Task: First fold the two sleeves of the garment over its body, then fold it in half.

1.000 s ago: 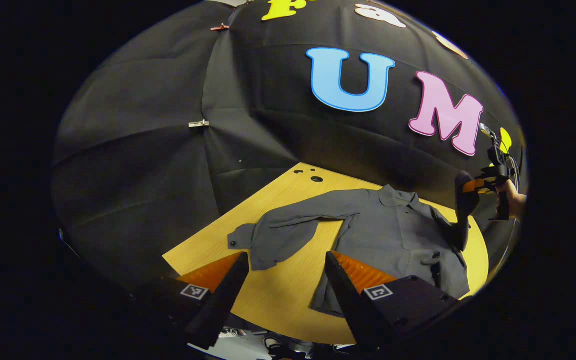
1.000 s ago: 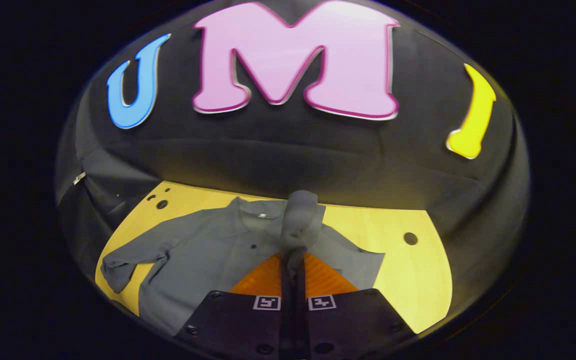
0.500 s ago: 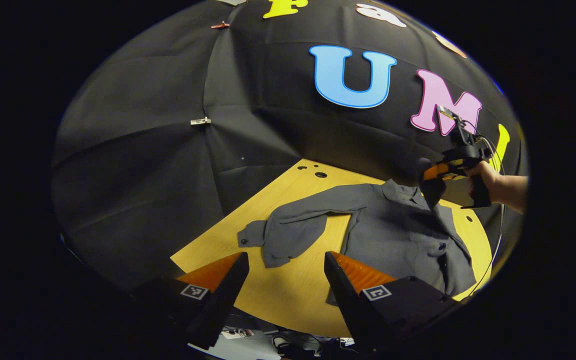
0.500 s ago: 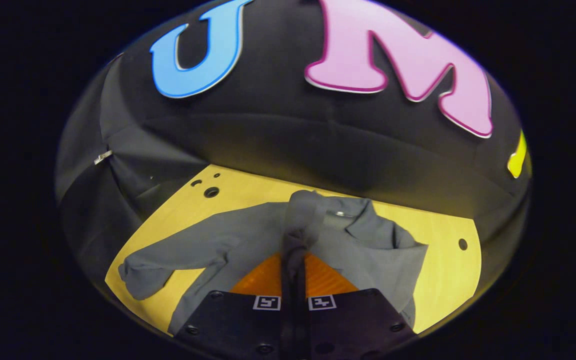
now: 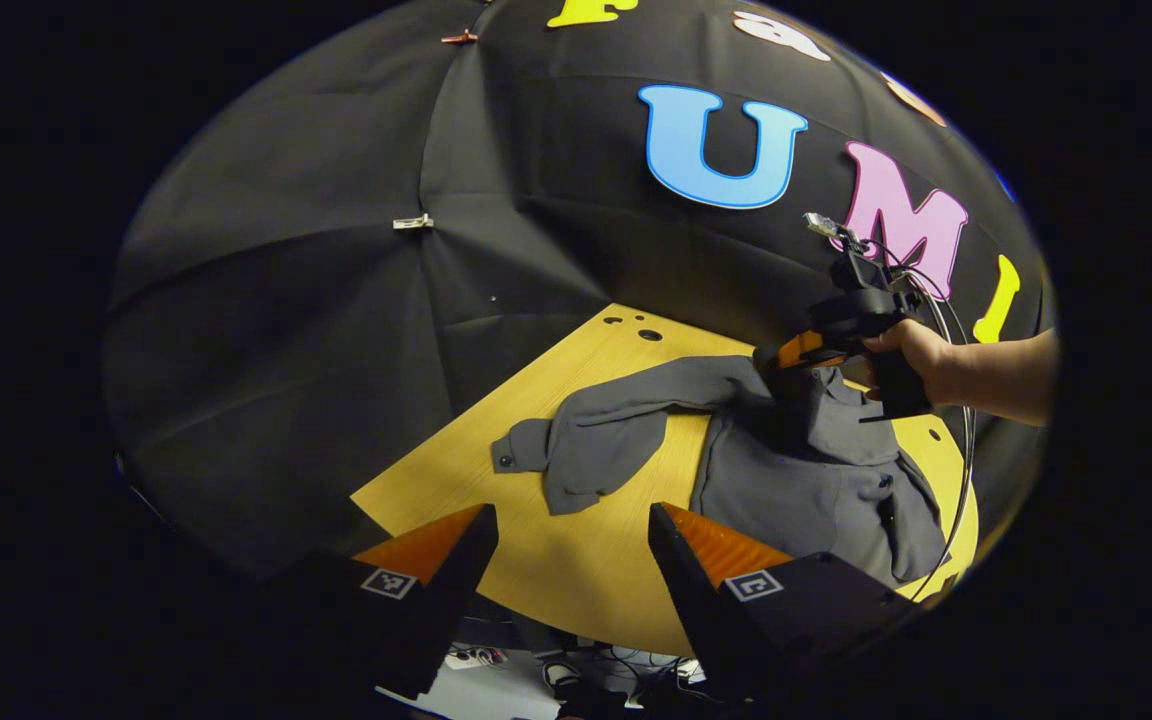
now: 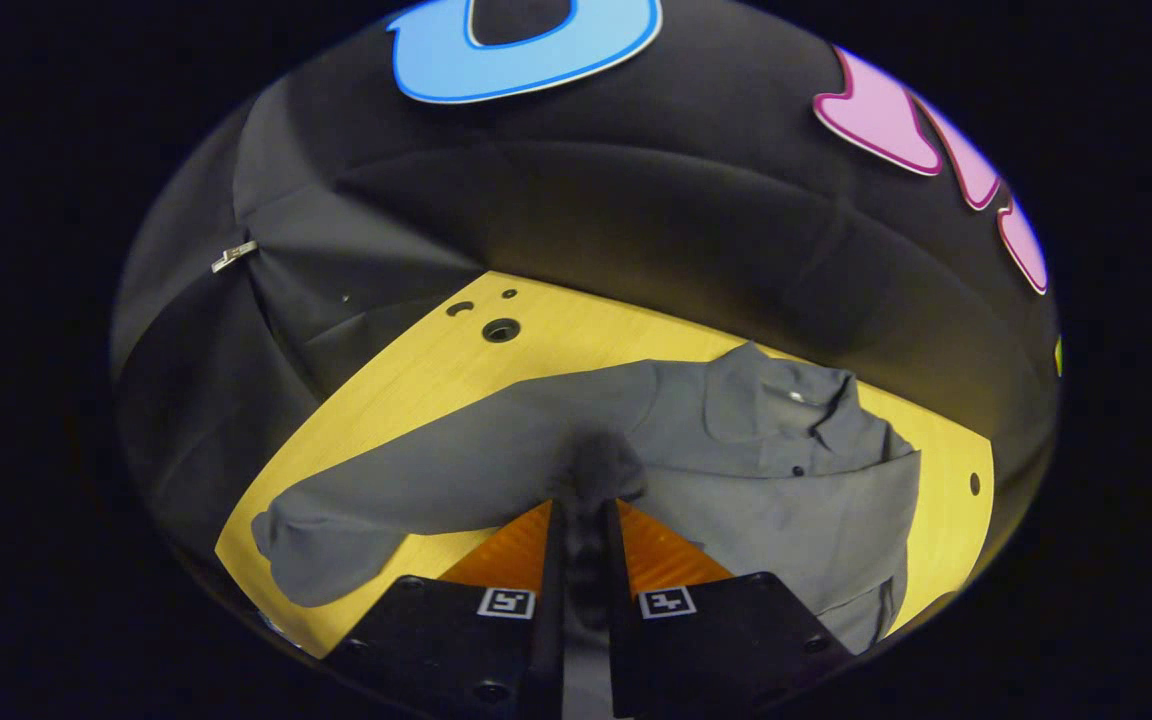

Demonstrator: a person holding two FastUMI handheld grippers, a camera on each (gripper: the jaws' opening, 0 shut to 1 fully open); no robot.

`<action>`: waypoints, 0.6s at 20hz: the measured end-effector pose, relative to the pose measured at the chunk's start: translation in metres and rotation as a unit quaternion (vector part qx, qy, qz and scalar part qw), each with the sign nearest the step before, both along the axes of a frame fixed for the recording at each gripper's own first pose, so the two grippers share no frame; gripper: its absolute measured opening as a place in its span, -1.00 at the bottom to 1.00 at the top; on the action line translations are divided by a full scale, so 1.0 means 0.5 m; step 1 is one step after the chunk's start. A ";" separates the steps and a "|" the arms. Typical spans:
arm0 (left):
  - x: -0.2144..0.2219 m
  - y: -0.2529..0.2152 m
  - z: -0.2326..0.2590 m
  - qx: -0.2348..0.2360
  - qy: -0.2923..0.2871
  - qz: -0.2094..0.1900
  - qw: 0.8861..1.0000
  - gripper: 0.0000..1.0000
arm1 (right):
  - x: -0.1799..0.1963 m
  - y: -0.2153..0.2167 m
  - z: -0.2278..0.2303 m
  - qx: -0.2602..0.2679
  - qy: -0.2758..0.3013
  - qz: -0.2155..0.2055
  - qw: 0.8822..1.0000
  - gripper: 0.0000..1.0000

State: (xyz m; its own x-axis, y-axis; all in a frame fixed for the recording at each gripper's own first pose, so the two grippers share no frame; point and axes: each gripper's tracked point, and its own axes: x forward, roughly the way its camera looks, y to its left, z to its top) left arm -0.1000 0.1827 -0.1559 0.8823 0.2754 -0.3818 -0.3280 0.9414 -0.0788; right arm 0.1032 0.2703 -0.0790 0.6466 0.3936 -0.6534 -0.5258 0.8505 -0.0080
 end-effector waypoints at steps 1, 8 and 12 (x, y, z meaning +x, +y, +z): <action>-0.001 0.004 -0.002 0.001 0.000 0.001 1.000 0.92 | -0.011 0.015 0.001 0.009 0.001 0.003 1.000 -0.51; 0.032 0.052 0.000 0.000 -0.014 0.008 1.000 0.92 | -0.065 0.003 0.051 0.046 -0.014 -0.006 0.999 0.47; 0.092 0.085 -0.009 0.000 -0.015 0.005 1.000 0.83 | -0.086 -0.079 0.086 0.062 -0.032 -0.037 0.997 1.00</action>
State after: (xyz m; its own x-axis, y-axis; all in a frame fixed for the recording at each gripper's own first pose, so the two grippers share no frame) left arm -0.0539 0.2252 -0.1602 0.8909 0.2840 -0.3544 -0.3344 0.9382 -0.0889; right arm 0.0602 0.2311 -0.0360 0.7163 0.4174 -0.5592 -0.4626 0.8840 0.0672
